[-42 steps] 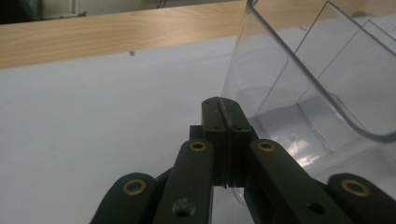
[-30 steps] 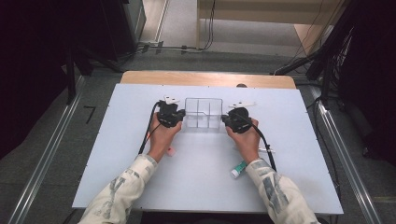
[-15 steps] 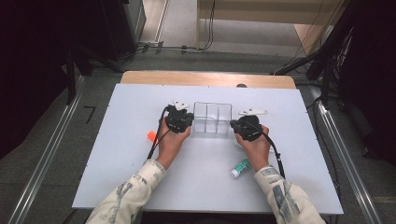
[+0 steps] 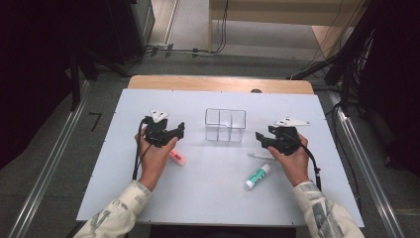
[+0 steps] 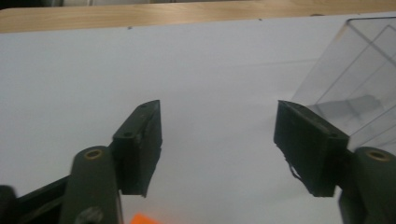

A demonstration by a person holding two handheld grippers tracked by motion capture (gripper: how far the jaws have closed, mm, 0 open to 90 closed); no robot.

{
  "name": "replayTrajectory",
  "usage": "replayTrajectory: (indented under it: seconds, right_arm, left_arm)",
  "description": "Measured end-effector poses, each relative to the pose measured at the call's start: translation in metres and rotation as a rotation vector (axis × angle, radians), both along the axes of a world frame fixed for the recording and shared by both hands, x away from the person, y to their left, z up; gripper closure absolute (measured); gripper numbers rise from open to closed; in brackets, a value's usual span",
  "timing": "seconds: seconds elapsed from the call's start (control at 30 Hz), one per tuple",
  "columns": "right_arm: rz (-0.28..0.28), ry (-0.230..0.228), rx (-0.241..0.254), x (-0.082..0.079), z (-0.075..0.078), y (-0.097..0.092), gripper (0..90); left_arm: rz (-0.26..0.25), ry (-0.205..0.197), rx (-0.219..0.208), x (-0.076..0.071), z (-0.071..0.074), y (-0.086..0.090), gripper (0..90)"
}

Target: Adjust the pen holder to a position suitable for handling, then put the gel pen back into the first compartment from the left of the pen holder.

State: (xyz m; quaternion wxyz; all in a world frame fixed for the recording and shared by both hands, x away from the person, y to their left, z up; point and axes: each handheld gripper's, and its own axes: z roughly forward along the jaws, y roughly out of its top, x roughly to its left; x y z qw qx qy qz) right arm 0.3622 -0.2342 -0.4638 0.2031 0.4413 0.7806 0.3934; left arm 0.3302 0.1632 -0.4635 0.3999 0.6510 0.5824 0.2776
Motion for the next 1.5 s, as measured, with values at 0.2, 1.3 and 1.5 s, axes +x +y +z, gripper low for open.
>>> replayTrajectory:
  seconds: [0.2, 1.3, 1.5]
  right_arm:
    - [-0.029, 0.023, 0.005, -0.017, -0.008, -0.036, 27.4]
    - [-0.062, 0.003, 0.005, -0.046, -0.014, -0.077, 22.9]
    - [-0.043, 0.006, -0.008, -0.044, -0.016, -0.071, 23.0]
  left_arm:
    - [0.076, -0.005, -0.023, -0.029, -0.009, 0.039, 25.3]
    - [0.111, 0.008, -0.052, -0.057, -0.022, 0.065, 21.5]
    - [0.109, 0.015, -0.054, -0.055, -0.023, 0.067, 21.4]
